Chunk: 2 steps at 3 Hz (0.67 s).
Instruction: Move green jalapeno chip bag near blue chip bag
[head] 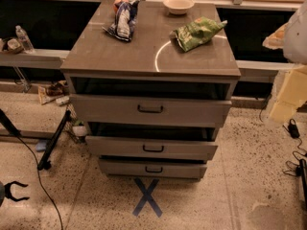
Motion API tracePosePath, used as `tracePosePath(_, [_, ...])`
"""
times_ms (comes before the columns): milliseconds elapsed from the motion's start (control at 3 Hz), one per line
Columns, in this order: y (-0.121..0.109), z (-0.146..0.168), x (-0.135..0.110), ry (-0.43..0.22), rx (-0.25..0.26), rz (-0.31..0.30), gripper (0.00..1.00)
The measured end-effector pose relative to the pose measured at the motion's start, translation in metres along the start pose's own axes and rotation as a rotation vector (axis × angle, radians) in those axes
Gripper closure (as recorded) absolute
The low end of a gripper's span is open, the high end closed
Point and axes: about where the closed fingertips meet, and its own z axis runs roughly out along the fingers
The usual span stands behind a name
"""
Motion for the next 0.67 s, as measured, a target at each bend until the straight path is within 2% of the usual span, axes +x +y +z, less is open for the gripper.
tracePosePath(333, [0.000,0.000,0.000,0.000,0.000,0.000,0.00])
tracePosePath(667, [-0.024,0.017,-0.006,-0.039,0.031,0.054,0.00])
